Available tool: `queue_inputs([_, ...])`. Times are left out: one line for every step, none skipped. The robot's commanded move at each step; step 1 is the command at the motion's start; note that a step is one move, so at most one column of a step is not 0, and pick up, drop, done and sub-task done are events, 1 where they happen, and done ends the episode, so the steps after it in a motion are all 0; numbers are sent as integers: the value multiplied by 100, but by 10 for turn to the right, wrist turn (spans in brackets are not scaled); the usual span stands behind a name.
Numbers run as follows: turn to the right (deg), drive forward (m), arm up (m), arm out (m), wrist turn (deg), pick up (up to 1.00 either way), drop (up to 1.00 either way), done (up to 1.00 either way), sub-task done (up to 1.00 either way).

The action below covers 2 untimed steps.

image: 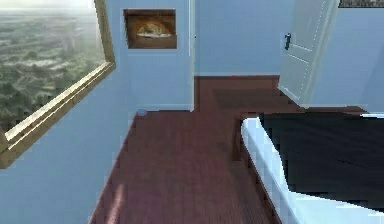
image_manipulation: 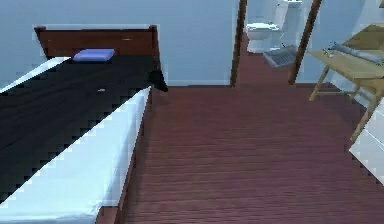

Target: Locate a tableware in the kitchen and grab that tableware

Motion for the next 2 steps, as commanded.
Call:
queue_inputs([0, 100, 0, 0, 0, 0, 0, 0, 0])
queue_inputs([30, 0, 0, 0, 0, 0, 0, 0, 0])
